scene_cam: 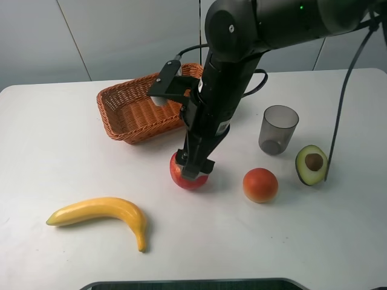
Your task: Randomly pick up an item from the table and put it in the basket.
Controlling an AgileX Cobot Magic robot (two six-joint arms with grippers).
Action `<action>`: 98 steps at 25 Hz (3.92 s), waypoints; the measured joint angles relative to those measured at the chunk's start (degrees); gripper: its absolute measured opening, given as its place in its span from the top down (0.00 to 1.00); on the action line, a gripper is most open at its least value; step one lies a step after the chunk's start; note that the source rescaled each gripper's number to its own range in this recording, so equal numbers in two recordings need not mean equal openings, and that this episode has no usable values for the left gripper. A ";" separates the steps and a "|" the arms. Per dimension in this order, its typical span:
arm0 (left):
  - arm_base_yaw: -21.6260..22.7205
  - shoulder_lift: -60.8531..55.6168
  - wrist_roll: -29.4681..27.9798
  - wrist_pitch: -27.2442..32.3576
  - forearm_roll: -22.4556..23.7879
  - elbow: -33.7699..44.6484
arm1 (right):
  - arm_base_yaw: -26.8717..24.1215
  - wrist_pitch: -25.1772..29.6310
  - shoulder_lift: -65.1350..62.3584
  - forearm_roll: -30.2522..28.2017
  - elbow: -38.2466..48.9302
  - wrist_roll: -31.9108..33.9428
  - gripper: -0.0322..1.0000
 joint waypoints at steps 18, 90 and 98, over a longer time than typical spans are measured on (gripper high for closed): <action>0.00 0.00 0.00 0.00 0.00 0.00 | -0.34 -1.68 10.49 -0.92 -4.39 1.18 0.00; 0.00 0.00 0.15 0.00 0.00 0.00 | -5.65 -27.35 18.65 -8.95 -21.85 24.03 0.95; 0.00 0.00 0.06 0.00 0.00 0.00 | -5.65 -26.90 18.65 -8.95 -21.85 24.27 0.02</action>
